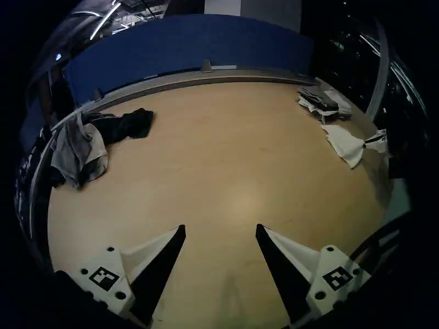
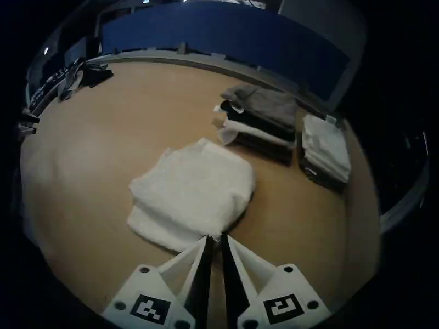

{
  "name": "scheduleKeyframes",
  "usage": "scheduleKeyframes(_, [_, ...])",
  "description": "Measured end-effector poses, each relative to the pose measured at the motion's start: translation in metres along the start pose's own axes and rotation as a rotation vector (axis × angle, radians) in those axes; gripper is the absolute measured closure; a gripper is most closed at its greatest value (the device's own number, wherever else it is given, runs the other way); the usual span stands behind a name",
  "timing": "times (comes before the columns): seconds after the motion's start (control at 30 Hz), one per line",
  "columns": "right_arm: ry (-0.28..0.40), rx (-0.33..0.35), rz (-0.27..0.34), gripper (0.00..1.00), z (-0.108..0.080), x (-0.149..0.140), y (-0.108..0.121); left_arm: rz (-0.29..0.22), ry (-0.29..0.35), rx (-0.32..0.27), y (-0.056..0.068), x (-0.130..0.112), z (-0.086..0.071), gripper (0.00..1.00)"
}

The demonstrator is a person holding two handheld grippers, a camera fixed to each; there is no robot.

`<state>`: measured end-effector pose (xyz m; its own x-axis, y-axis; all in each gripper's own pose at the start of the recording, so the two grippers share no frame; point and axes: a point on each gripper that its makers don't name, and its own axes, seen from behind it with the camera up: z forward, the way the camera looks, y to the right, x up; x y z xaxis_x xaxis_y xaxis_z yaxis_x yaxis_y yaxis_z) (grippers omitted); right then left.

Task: Fold towel

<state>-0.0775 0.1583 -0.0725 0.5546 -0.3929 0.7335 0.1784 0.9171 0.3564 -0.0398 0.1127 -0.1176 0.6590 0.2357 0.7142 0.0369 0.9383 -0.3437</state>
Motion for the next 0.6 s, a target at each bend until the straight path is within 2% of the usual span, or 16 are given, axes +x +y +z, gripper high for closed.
scheduleKeyframes(0.13, [-0.03, -0.018, 0.01, 0.72, 0.003, -0.014, 0.004, 0.0, 0.001, 0.001, 0.0, 0.001, 0.0, 0.05])
scheduleKeyframes(0.2, [-0.041, -0.027, 0.015, 0.72, 0.004, -0.02, 0.007, 0.0, 0.002, 0.002, 0.0, 0.001, 0.0, 0.05])
scheduleKeyframes(0.33, [-0.058, -0.045, 0.022, 0.65, 0.005, -0.028, 0.011, 0.002, 0.001, 0.003, -0.001, 0.001, -0.001, 0.05])
scheduleKeyframes(0.6, [-0.116, -0.089, 0.023, 0.64, 0.009, -0.045, 0.02, 0.01, -0.001, 0.005, -0.001, 0.0, -0.002, 0.05])
